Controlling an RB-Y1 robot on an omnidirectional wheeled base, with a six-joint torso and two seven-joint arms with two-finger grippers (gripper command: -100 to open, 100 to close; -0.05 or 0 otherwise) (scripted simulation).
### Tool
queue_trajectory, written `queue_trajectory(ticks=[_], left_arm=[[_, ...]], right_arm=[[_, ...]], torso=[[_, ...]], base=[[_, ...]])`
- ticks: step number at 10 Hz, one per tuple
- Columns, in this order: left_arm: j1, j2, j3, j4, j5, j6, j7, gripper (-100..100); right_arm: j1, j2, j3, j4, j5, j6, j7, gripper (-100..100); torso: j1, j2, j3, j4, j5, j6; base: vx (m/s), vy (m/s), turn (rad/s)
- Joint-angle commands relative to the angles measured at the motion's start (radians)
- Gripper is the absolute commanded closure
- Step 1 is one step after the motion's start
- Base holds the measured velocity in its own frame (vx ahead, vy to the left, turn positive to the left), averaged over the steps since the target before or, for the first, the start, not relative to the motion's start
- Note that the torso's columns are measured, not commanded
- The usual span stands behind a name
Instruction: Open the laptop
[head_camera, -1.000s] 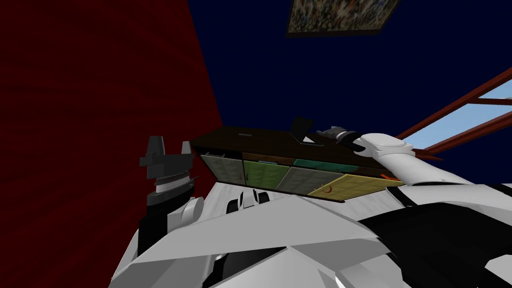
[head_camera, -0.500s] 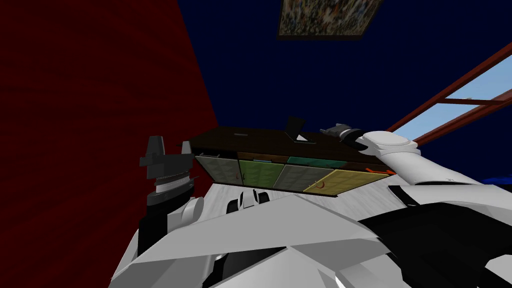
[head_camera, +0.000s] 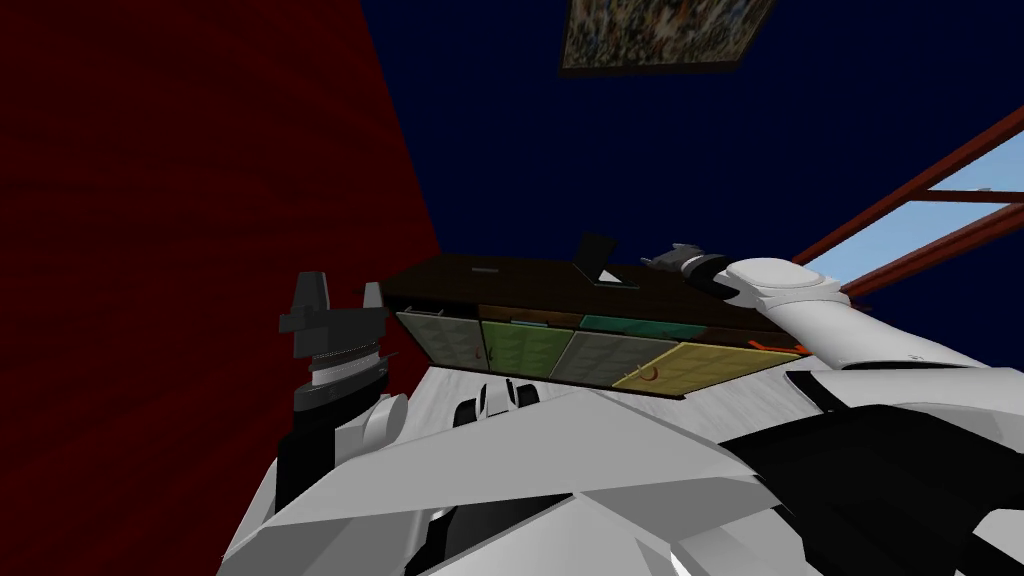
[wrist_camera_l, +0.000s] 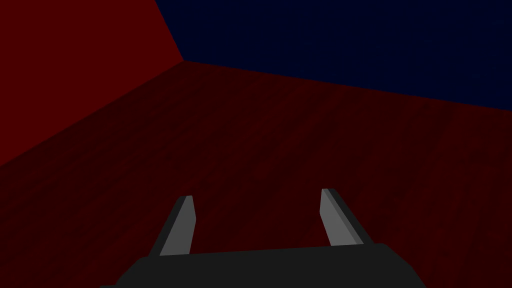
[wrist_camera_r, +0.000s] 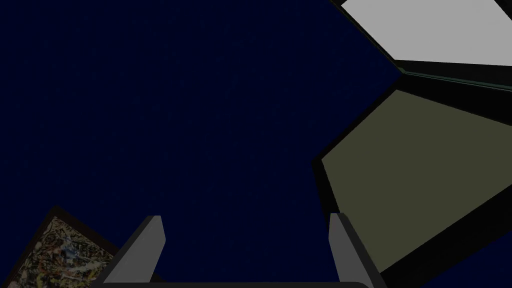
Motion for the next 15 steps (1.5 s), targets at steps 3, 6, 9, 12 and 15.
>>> queue_trajectory(ticks=[3, 6, 9, 12, 15], left_arm=[[0.000, 0.000, 0.000, 0.000, 0.000, 0.000, 0.000, 0], [0.000, 0.000, 0.000, 0.000, 0.000, 0.000, 0.000, 0], [0.000, 0.000, 0.000, 0.000, 0.000, 0.000, 0.000, 0], [0.000, 0.000, 0.000, 0.000, 0.000, 0.000, 0.000, 0], [0.000, 0.000, 0.000, 0.000, 0.000, 0.000, 0.000, 0]], right_arm=[[0.034, -0.033, 0.044, -0.041, -0.030, 0.010, 0.031, -100], [-0.070, -0.044, 0.148, 0.029, -0.074, 0.020, 0.064, -100], [-0.152, -0.048, 0.230, 0.065, -0.095, 0.024, 0.080, -100], [-0.219, -0.052, 0.307, 0.100, -0.117, 0.029, 0.097, -100], [-0.317, -0.061, 0.400, 0.172, -0.159, 0.038, 0.129, -100]], torso=[[-0.009, 0.002, 0.002, 0.001, -0.003, 0.001], [-0.016, 0.008, 0.006, 0.003, -0.005, 0.002], [-0.007, 0.002, 0.001, 0.001, -0.002, 0.001], [-0.009, 0.002, 0.001, 0.001, -0.003, 0.001], [-0.009, 0.004, 0.003, 0.001, -0.003, 0.002]], base=[[0.086, 0.152, 0.101], [-0.038, -0.010, 0.054], [-0.051, -0.016, 0.036], [-0.027, -0.007, 0.028], [-0.047, -0.011, 0.048]])
